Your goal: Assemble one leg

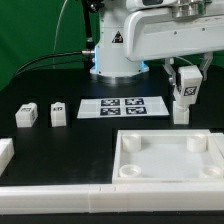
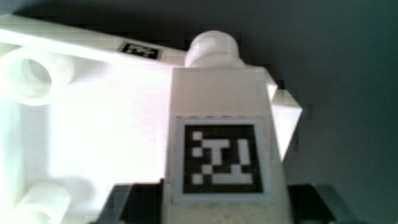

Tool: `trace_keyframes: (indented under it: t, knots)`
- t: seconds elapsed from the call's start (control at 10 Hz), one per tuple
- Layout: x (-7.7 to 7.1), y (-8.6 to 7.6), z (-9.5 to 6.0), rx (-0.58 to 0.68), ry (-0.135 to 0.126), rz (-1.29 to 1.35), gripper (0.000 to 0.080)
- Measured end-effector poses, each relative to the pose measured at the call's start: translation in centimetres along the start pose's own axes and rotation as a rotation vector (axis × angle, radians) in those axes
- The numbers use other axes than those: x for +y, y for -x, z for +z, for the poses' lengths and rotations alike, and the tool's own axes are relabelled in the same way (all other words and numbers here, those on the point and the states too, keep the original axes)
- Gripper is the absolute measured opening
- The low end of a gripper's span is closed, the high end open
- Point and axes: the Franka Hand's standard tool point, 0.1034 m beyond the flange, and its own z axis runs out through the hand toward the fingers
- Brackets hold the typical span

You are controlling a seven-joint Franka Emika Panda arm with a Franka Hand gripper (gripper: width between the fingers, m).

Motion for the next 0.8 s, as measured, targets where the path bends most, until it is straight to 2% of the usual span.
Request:
trace_keyframes:
  t: [0.2,0.4,0.6,0.8]
  knots:
    - [0.0,0.0,0.0,-0.001,0.0,0.0,0.0294]
    - [-0.8,-0.4,0.7,0.017,-0.005,-0.03,0.0294]
    - [-0.9,-2.5,1.6,0.026,-0.013,-0.038,0.0294]
    - [-1.6,-5.7,2.6,0.035,-0.025,-0.044,0.0294]
